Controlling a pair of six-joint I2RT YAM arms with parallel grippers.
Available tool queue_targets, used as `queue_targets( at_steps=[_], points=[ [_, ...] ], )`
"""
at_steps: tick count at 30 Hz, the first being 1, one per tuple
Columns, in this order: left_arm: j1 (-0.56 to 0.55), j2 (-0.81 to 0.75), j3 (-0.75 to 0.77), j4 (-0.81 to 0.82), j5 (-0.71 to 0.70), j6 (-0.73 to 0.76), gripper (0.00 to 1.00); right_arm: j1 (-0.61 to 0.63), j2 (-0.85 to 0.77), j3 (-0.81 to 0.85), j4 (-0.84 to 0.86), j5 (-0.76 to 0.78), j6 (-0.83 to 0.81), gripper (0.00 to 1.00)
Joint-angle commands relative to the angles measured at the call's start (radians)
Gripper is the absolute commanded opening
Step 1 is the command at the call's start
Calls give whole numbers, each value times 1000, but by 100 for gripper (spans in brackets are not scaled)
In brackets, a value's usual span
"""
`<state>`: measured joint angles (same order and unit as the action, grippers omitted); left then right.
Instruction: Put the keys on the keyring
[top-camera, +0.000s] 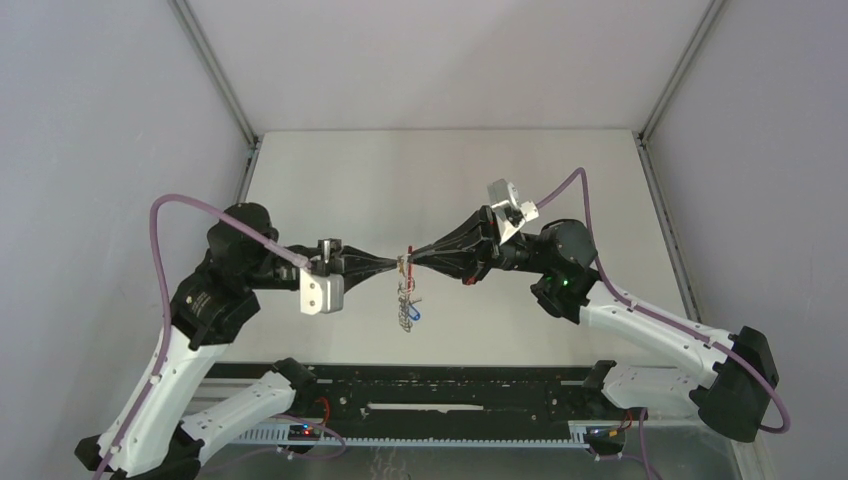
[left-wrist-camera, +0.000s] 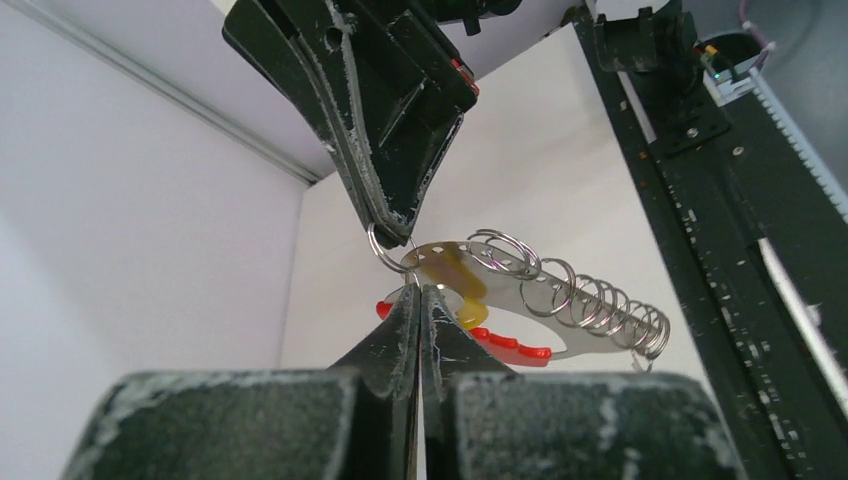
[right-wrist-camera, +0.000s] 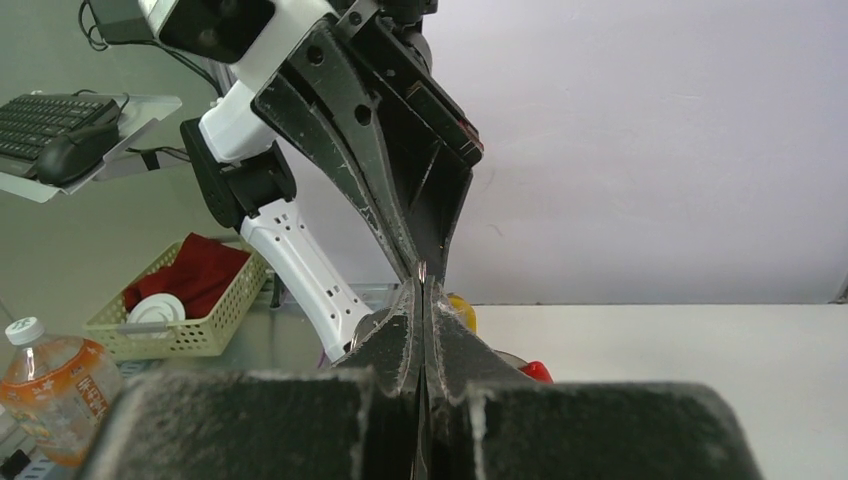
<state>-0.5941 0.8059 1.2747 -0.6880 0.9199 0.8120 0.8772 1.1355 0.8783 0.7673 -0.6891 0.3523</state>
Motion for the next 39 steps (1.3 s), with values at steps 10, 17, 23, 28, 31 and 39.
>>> queue_targets(
  at_steps=[10,17,23,28,31,39],
  points=[
    [-85,-57,-98,54,-66,257,0,-9,-2,50,47,62,42,0],
    [-133,-57,-132,120,-113,253,1,0,-9,50,11,104,17,0],
    [-137,-74,-151,183,-124,181,14,7,-19,50,-30,129,-12,0],
    [-137,-103,-159,179,-154,136,24,-2,-38,41,-33,131,-19,0],
    [-136,-116,-162,177,-180,90,28,-10,-48,41,-44,129,-25,0],
    [-124,-125,-202,309,-348,-224,49,-20,-60,42,-45,91,-13,0]
  ],
)
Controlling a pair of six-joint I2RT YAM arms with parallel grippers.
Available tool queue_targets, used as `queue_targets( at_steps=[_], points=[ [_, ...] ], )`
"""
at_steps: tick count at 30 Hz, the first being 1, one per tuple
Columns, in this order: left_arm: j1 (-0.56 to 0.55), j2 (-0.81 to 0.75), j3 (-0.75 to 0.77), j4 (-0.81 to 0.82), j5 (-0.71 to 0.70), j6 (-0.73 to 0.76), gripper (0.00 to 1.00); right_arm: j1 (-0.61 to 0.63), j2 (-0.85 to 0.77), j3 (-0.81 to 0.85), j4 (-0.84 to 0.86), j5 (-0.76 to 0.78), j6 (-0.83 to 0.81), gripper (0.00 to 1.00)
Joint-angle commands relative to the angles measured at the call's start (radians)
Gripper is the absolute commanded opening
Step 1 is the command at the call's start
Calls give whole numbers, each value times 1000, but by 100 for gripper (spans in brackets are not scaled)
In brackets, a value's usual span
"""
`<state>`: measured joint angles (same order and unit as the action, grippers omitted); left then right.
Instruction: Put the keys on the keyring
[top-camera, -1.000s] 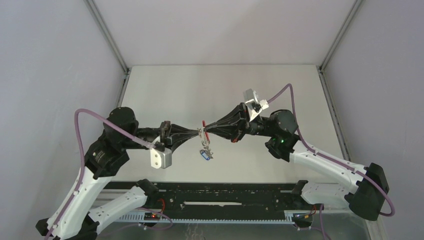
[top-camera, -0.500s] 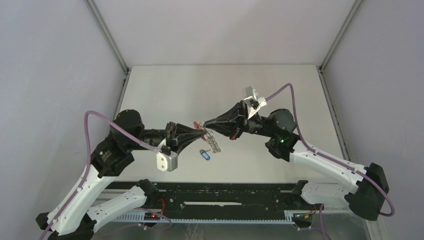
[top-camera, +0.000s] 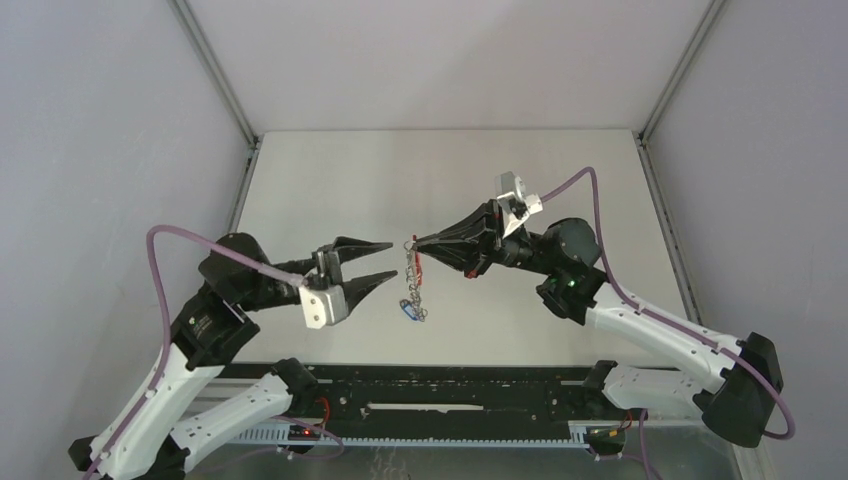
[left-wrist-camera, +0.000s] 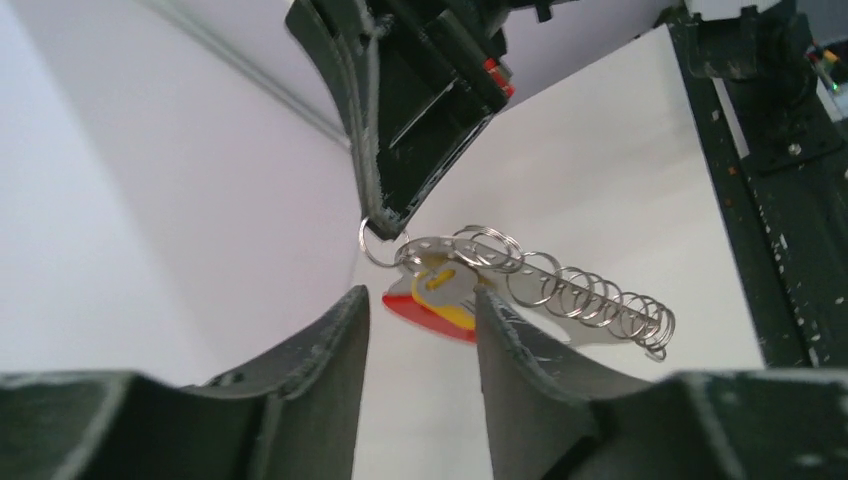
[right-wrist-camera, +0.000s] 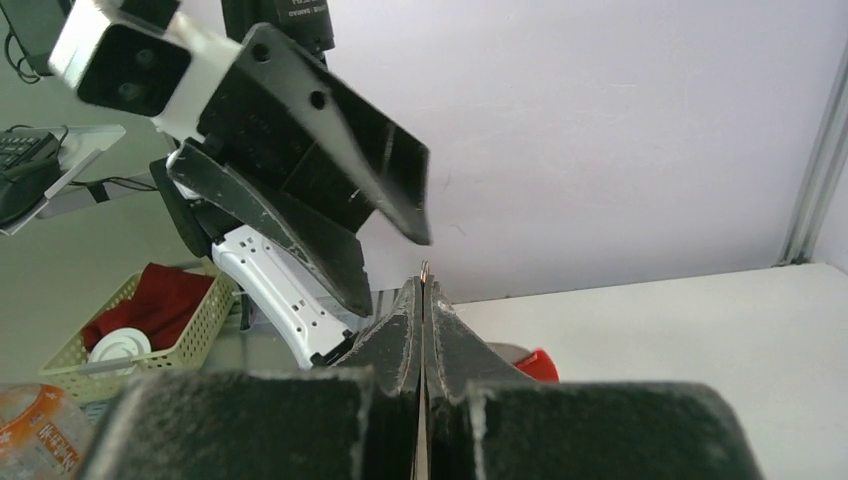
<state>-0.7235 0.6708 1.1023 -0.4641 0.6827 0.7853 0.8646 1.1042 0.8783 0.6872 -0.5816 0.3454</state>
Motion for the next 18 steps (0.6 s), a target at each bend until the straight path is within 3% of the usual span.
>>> queue_targets(
  at_steps=[1,3,8,12,15,18],
  points=[
    [8,18,-26,69,-112,-223,56,-7,-33,42,34,-16,-6,0],
    [11,46,3,-23,-83,-267,79,-7,-44,42,11,21,-19,0],
    [13,82,17,-128,34,-412,97,-7,-78,47,-42,139,-74,0],
    [12,82,-82,-25,1,-539,100,4,-72,76,-69,180,-100,0],
    [12,107,-108,22,-17,-535,99,19,-61,94,-82,196,-116,0],
    [13,168,-94,24,-132,-503,87,28,-55,102,-84,201,-122,0]
  ],
)
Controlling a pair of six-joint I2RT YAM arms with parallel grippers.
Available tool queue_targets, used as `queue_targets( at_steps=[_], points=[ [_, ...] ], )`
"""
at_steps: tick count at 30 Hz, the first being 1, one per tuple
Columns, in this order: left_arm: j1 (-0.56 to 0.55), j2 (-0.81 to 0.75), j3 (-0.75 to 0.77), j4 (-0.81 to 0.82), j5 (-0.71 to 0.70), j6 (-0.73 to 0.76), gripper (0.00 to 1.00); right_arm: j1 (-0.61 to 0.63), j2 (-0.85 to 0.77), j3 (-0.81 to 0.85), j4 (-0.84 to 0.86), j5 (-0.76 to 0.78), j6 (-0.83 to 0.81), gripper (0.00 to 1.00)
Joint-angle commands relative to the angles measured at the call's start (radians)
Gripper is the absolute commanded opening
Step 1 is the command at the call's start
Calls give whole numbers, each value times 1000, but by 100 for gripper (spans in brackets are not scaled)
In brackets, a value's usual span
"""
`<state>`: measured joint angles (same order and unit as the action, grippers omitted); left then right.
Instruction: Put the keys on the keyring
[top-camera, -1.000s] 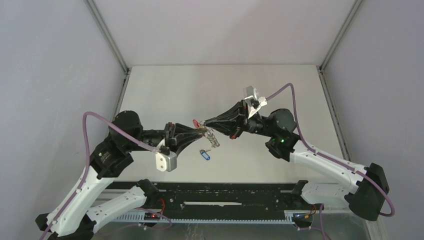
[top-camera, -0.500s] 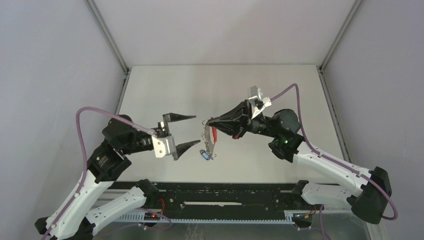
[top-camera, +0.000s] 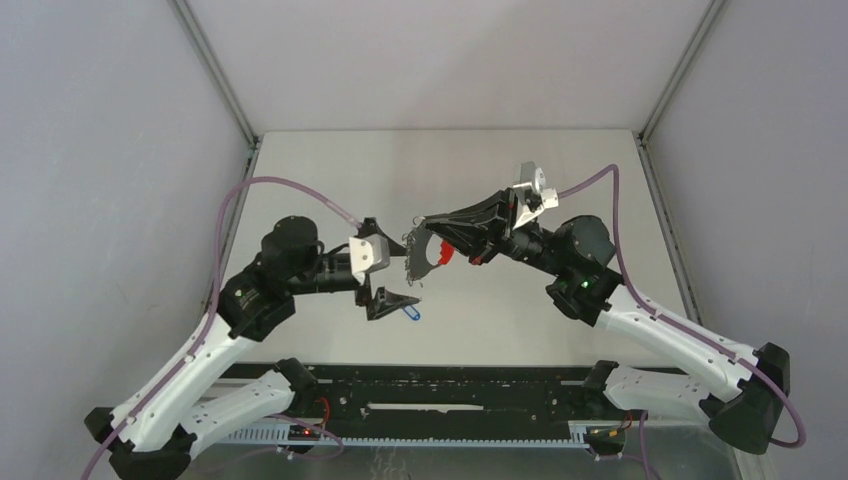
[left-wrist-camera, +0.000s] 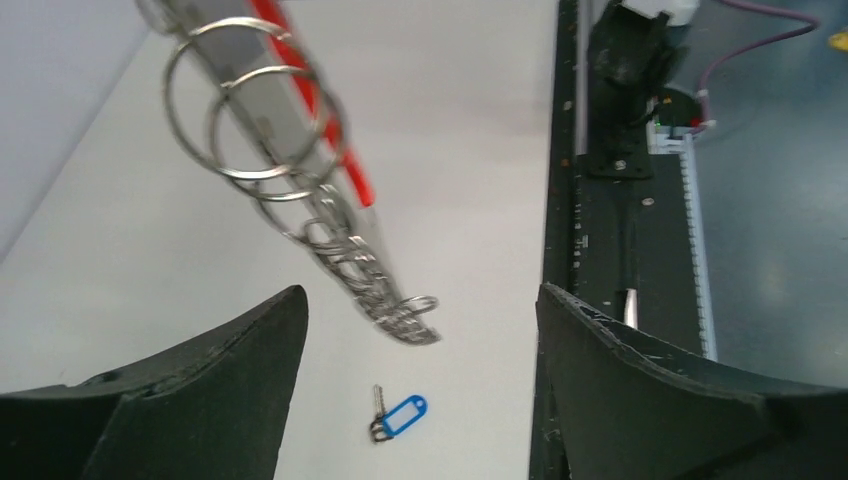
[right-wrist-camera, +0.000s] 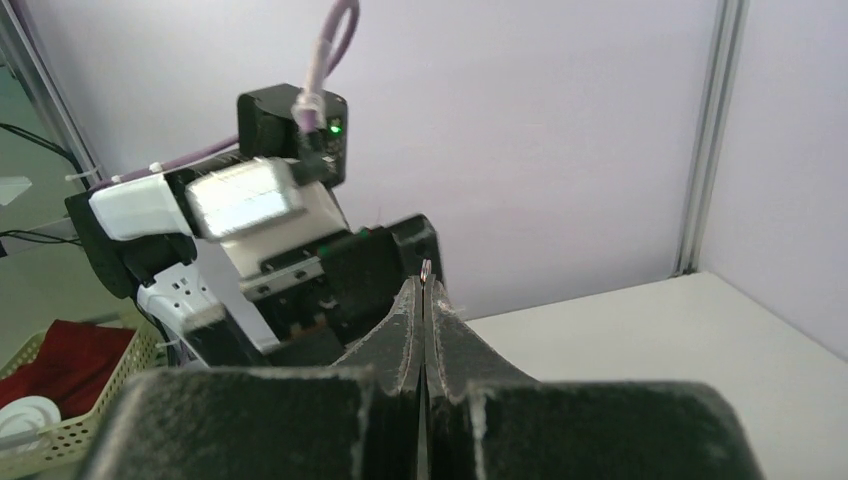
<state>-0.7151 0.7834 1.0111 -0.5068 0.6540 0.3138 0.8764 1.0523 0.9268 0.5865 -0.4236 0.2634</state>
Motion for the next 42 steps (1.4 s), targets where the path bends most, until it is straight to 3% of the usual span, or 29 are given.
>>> queue_targets(
  at_steps=[1,6,13,18,21,25,27,28,29,30,37,42],
  points=[
    [4,72,5,66,-128,-25,83,19,-2,56,15,44,-41,0],
    [6,82,-5,138,-96,-58,70,31,8,58,11,40,-40,0],
    [12,59,-25,171,-93,-41,28,41,-1,57,-14,41,-46,0],
    [12,11,-61,132,-89,124,1,44,-12,57,-31,48,-44,0],
    [11,-31,-94,66,-80,378,0,44,-24,58,-59,45,-23,5],
    [12,-105,-158,45,-78,737,0,45,-68,59,-164,45,16,35],
    [11,-138,-187,51,-68,915,0,44,-92,76,-264,50,35,56],
    [12,-152,-200,62,-62,988,0,43,-103,90,-326,49,39,71],
    [11,-165,-214,73,-52,1067,0,40,-111,109,-386,49,43,95],
    [11,-176,-227,80,-40,1146,0,35,-118,125,-440,46,50,99],
    [12,-238,-356,216,37,1759,0,-81,-100,183,-655,-27,232,100],
    [12,-231,-356,290,98,1915,0,-124,-25,185,-758,-84,328,100]
  ],
)
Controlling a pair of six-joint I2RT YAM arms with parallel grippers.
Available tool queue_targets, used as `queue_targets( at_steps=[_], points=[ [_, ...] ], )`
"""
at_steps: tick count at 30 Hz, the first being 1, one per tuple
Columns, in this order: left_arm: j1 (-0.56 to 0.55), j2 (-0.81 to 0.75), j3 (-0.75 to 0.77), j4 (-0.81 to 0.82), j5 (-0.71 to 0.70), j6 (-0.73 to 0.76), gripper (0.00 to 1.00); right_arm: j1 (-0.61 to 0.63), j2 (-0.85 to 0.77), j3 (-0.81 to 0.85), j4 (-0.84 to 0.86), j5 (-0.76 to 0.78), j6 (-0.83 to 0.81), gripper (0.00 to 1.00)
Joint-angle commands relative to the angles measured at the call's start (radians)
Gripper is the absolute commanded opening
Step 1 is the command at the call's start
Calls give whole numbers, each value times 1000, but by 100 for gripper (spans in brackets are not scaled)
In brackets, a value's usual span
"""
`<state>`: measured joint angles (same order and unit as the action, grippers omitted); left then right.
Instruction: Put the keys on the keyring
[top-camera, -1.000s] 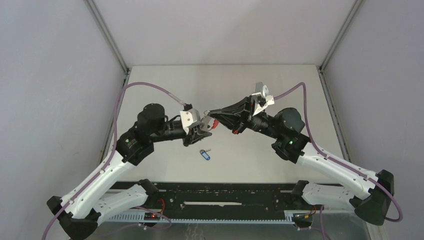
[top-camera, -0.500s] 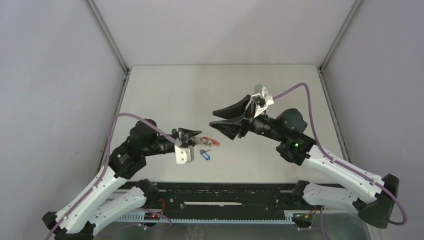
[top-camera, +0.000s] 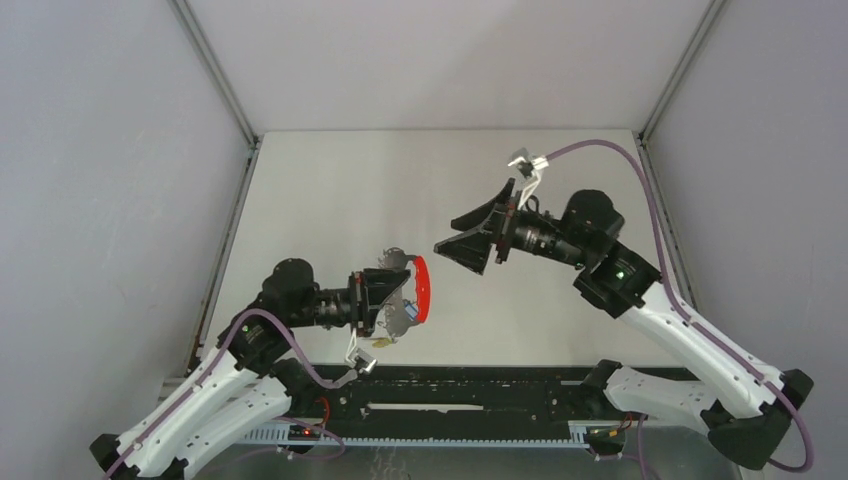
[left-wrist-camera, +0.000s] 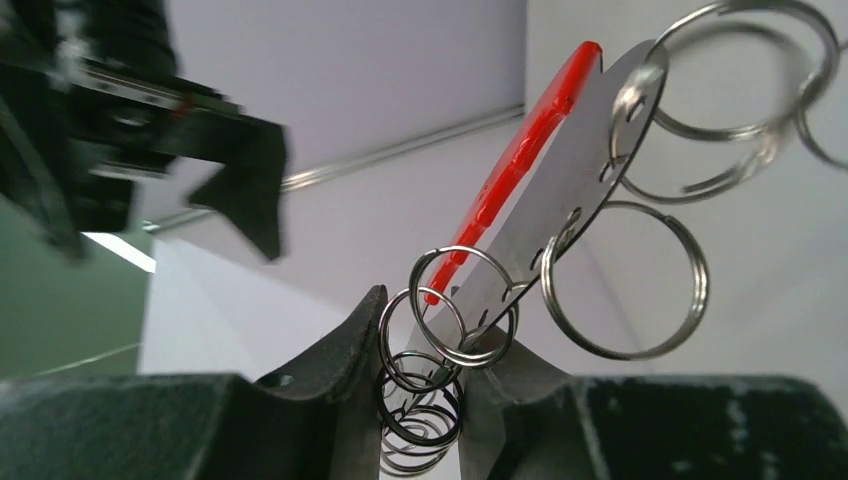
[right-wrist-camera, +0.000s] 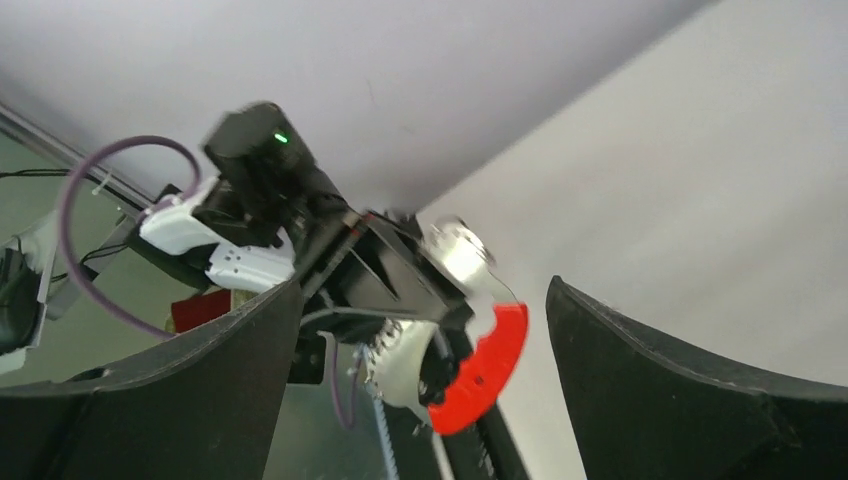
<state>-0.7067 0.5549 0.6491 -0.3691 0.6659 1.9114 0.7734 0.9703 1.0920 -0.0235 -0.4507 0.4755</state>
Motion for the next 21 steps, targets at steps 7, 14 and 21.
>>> queue_targets(
  at_steps=[7,14,21],
  points=[
    [3,13,30,213,142,338,0,-23,124,-27,-77,-194,165,100],
    [3,13,33,267,133,285,0,-17,144,-135,200,-342,271,83],
    [3,7,42,280,132,255,0,0,233,-168,490,-445,414,42]
  ],
)
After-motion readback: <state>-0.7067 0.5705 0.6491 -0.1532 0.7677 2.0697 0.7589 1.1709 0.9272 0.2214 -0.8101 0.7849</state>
